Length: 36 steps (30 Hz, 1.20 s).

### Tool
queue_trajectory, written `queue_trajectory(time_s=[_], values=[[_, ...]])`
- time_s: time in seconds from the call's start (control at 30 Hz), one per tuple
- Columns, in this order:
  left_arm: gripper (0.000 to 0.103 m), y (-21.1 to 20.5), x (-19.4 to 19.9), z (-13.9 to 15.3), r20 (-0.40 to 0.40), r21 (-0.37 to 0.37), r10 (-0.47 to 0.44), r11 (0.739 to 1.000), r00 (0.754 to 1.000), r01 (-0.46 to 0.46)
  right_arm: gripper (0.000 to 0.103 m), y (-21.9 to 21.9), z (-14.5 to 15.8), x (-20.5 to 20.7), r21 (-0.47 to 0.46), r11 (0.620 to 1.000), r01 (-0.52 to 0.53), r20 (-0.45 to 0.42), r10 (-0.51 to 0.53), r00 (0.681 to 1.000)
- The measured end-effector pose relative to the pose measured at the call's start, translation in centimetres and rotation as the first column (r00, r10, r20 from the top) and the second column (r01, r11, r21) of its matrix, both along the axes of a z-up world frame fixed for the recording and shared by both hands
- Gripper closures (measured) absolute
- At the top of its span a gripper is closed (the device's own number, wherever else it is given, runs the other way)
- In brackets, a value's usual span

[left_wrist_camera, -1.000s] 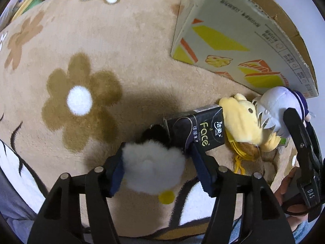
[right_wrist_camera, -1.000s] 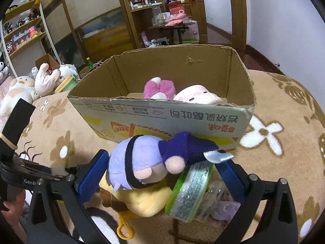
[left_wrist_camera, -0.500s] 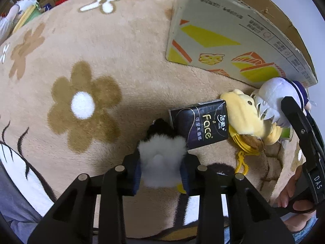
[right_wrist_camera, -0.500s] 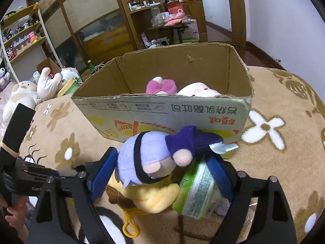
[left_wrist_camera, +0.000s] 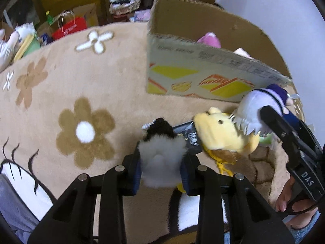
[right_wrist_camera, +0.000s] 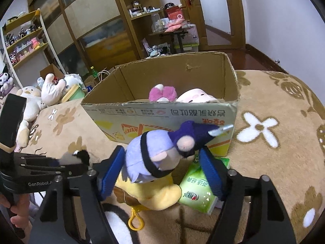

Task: Organize soft objects
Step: 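Lift both toys and lower them into the box, opening both tools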

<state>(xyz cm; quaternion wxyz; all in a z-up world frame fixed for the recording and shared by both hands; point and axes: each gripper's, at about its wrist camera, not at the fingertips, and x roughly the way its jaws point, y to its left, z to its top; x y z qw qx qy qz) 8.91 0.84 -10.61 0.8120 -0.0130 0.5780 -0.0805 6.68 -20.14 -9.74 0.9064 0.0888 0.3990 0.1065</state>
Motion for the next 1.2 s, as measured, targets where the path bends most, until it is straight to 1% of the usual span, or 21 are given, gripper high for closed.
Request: queue_trajectory(time_s=[0.07,0.1,0.13,0.2,0.27,0.33,0.57,0.7,0.8,0.83,0.93,1.03,1.07,1.17,1.2], values=[[0.072,-0.4,-0.1,0.1,0.013,-0.002,-0.009,1.0,1.0,0.009,0.034,0.0,-0.2,0.1,-0.006,1.0,-0.006,-0.017,0.006,1.0],[0.072,-0.5,-0.2,0.0,0.014,-0.003,-0.01,1.0,1.0,0.01,0.037,0.1,-0.3,0.1,-0.004,1.0,-0.007,-0.02,0.007,1.0],[0.072,-0.7,0.3,0.5,0.014,-0.003,-0.01,1.0,1.0,0.01,0.038,0.0,-0.4,0.1,0.0,1.0,-0.007,-0.024,0.007,1.0],[0.072,-0.7,0.2,0.5,0.007,0.009,-0.002,1.0,1.0,0.002,0.04,0.0,-0.5,0.1,0.007,1.0,-0.003,-0.032,0.003,0.999],[0.072,-0.6,-0.1,0.8,0.001,0.015,0.012,1.0,1.0,-0.012,0.041,0.0,-0.4,-0.2,0.014,1.0,-0.002,-0.029,0.002,1.0],[0.072,-0.3,0.0,0.9,0.001,0.004,0.027,1.0,1.0,-0.027,0.041,0.0,-0.2,-0.4,0.009,1.0,-0.003,-0.02,0.003,1.0],[0.072,0.0,0.0,1.7,0.042,-0.025,0.034,0.999,0.999,-0.033,0.041,-0.6,1.0,-1.8,0.027,1.0,0.016,0.019,-0.016,1.0],[0.072,0.2,-0.1,2.5,0.092,-0.033,0.034,0.999,0.995,-0.031,0.041,-1.3,2.4,-2.9,0.035,0.999,0.023,0.059,-0.025,0.998],[0.072,0.3,-0.3,3.8,0.161,-0.054,0.039,0.998,0.986,-0.031,0.041,-1.9,3.7,-3.7,0.042,0.998,0.036,0.102,-0.04,0.994],[0.072,0.3,-0.5,4.3,0.19,-0.057,0.043,0.998,0.981,-0.032,0.041,-2.1,4.1,-3.8,0.044,0.998,0.04,0.113,-0.045,0.993],[0.072,0.1,-1.0,6.1,0.292,-0.069,0.047,0.997,0.955,-0.028,0.041,-2.5,5.4,-4.1,0.047,0.998,0.051,0.159,-0.058,0.986],[0.072,-0.3,-1.5,7.8,0.393,-0.067,0.041,0.998,0.918,-0.016,0.041,-2.8,6.5,-4.0,0.048,0.997,0.055,0.198,-0.064,0.978],[0.072,-0.6,-1.6,8.4,0.433,-0.06,0.034,0.998,0.901,-0.009,0.041,-2.9,6.8,-4.0,0.049,0.997,0.057,0.213,-0.066,0.975],[0.072,-1.2,-1.6,9.9,0.509,-0.044,0.023,0.999,0.86,0.0,0.041,-3.1,7.5,-3.6,0.048,0.997,0.06,0.243,-0.07,0.968],[0.072,-1.2,-1.5,10.1,0.522,-0.043,0.021,0.999,0.853,0.002,0.041,-3.1,7.6,-3.4,0.046,0.997,0.06,0.249,-0.07,0.966]])
